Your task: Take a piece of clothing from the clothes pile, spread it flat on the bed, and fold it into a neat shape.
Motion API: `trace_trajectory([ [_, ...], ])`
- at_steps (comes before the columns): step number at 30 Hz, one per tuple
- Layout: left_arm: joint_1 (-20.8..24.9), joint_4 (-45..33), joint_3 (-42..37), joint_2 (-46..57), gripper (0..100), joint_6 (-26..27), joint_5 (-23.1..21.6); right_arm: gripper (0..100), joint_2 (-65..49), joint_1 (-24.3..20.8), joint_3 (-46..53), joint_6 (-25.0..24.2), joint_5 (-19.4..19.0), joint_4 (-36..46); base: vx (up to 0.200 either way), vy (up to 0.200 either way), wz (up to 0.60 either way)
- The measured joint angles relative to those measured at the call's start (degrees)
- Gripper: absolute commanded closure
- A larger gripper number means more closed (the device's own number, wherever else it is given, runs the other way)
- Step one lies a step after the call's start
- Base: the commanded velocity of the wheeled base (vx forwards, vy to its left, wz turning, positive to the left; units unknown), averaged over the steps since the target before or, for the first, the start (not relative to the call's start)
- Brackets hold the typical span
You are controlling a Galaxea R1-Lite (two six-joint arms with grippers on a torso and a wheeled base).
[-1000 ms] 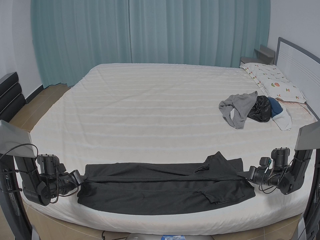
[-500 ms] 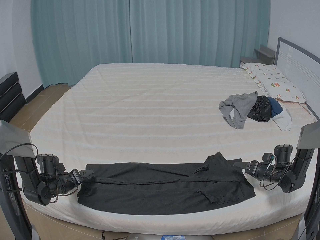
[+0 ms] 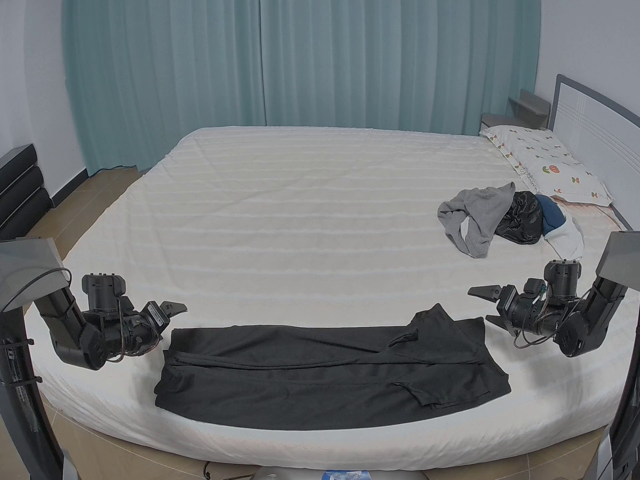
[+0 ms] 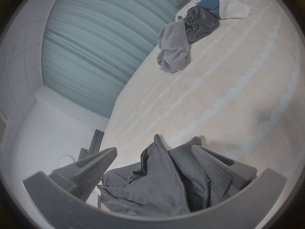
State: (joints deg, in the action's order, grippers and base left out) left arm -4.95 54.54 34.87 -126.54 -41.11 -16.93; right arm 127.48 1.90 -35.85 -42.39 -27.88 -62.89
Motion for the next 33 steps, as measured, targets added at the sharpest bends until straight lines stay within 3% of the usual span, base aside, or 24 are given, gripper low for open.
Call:
trace_trajectory([
  [5,1.7,-5.9,5.8,-1.4,0,0.4,0.0,0,1.4,0.3,-2.7,-2.5,0.0,1.9,0.000,0.000,0.00],
  [6,2.0,-6.0,6.3,-1.7,100,0.8,0.0,0,1.7,0.4,-3.1,-2.7,0.0,2.0,0.000,0.000,0.00],
  [14,3.0,-6.0,7.3,-4.0,100,6.0,0.7,0,3.8,0.6,-5.0,-2.9,0.2,2.7,0.000,0.000,0.00],
  [18,2.8,-6.0,7.0,-4.5,100,6.0,1.3,0,4.4,0.6,-6.1,-2.8,0.4,4.1,0.000,0.000,0.00],
  [25,1.1,-5.9,6.8,-4.5,100,5.1,6.5,0,5.4,0.3,-9.7,-2.8,3.1,9.0,0.000,0.000,0.00],
  [33,-0.4,-5.8,6.8,-3.8,100,3.1,7.1,0,7.7,-0.2,-12.3,-2.9,4.4,9.4,0.000,0.000,0.00],
])
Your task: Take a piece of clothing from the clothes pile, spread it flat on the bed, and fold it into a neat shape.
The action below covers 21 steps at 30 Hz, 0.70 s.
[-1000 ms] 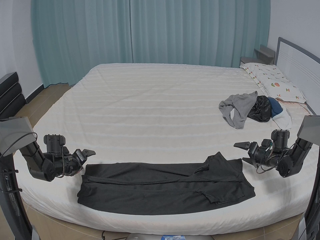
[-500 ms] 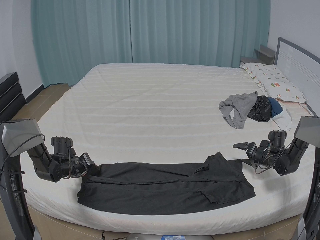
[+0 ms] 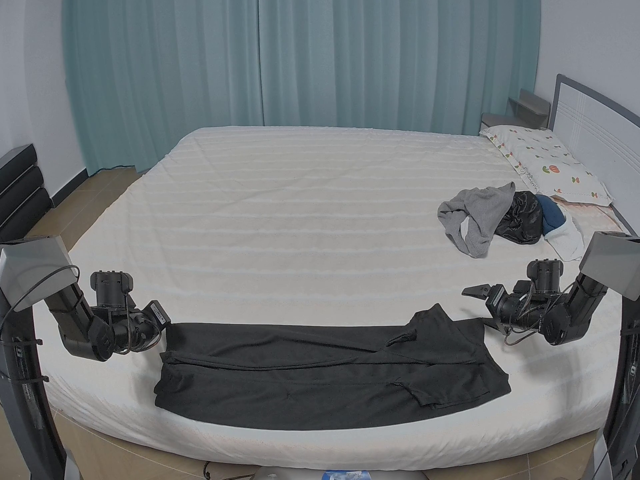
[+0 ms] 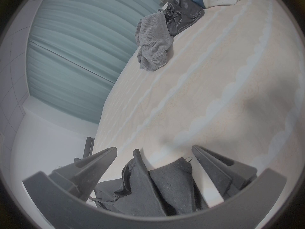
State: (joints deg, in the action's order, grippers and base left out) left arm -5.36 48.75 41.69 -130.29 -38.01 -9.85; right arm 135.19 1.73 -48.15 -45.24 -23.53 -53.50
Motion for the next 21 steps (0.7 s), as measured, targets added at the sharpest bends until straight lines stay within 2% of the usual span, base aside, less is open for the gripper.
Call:
trace_trajectory([
  [9,-0.3,0.0,0.0,0.0,100,-1.0,0.1,0,2.2,-1.1,-1.9,0.0,1.2,-0.1,0.000,0.000,0.00],
  [10,-0.3,0.0,0.0,-0.1,100,-1.0,0.1,100,2.4,-1.1,-2.0,0.0,1.2,-0.1,0.000,0.000,0.00],
  [21,-0.4,0.0,0.0,-0.2,100,-1.1,0.1,100,3.3,-1.1,-1.6,1.1,2.8,0.0,0.000,0.000,0.00],
])
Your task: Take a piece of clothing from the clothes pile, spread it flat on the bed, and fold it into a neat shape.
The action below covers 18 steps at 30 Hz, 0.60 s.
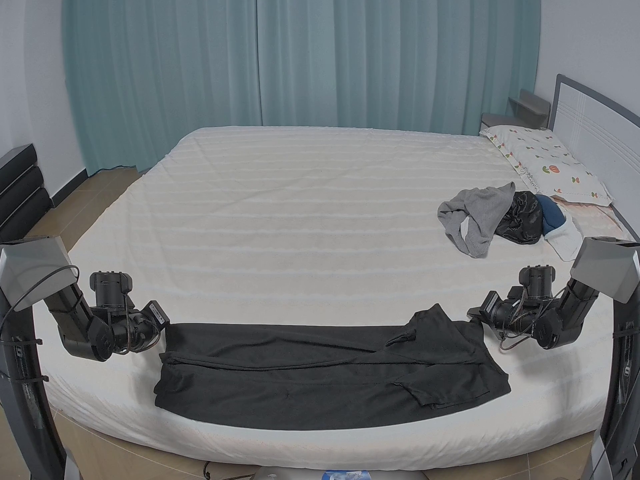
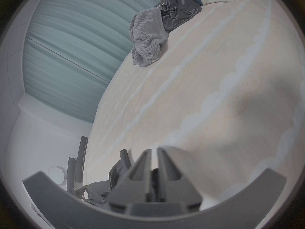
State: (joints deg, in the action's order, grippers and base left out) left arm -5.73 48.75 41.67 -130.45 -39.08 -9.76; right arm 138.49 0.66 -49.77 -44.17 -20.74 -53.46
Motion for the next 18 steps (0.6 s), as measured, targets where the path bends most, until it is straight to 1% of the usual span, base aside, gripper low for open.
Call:
trace_trajectory([
  [10,-0.1,0.0,0.1,-0.5,100,0.1,0.0,100,-0.5,1.6,-0.9,-0.4,1.1,-1.1,0.000,0.000,0.00],
  [18,-0.1,0.0,0.1,-0.7,100,0.0,0.0,100,-0.7,2.1,-1.1,-0.7,1.2,-1.2,0.000,0.000,0.00],
])
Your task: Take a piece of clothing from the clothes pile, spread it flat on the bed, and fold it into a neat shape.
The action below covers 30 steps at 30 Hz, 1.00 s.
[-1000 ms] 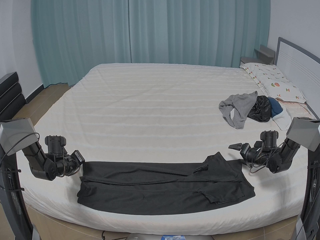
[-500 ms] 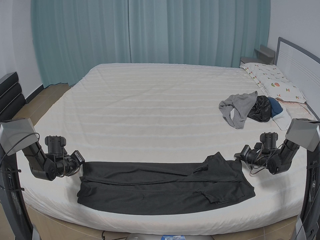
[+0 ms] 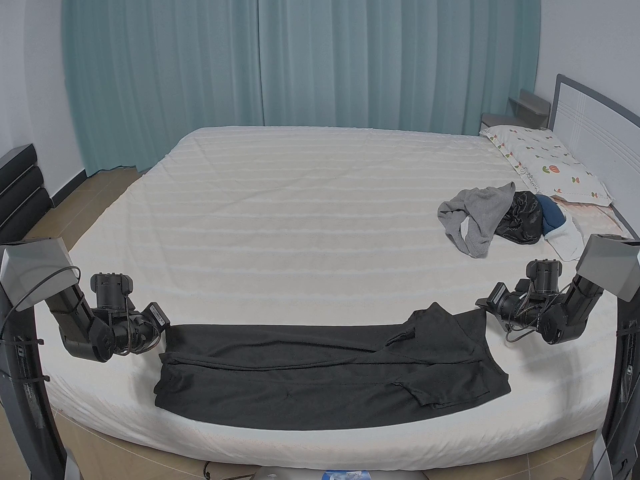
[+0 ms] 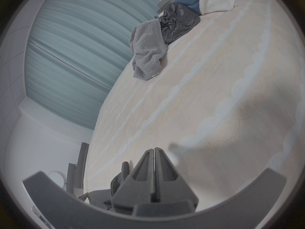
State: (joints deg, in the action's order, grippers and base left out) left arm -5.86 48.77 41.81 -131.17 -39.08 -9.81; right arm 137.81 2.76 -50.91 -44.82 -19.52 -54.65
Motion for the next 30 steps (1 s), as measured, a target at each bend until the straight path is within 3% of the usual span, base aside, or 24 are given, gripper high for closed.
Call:
trace_trajectory([
  [5,0.0,0.0,0.0,-0.2,100,0.0,0.0,100,0.0,0.1,-0.2,0.0,0.1,0.0,0.000,0.000,0.00],
  [6,0.0,0.0,0.0,-0.3,0,0.0,0.0,100,0.0,0.1,-0.2,0.0,0.1,0.0,0.000,0.000,0.00],
  [10,0.0,0.0,0.0,-0.3,0,-0.1,0.1,100,0.1,0.2,-0.1,0.2,0.3,0.0,0.000,0.000,0.00],
  [11,0.0,0.0,0.0,-0.3,0,-0.1,0.1,0,0.2,0.2,0.0,0.2,0.4,0.0,0.000,0.000,0.00],
  [23,0.0,0.2,0.0,-0.3,0,-2.5,-0.7,0,-4.2,-0.9,2.4,-1.0,0.3,0.3,0.000,0.000,0.00],
  [30,-0.5,0.2,-0.2,0.1,0,-3.5,-1.8,0,-11.0,-9.6,5.1,-2.3,1.3,6.1,0.000,0.000,0.00],
])
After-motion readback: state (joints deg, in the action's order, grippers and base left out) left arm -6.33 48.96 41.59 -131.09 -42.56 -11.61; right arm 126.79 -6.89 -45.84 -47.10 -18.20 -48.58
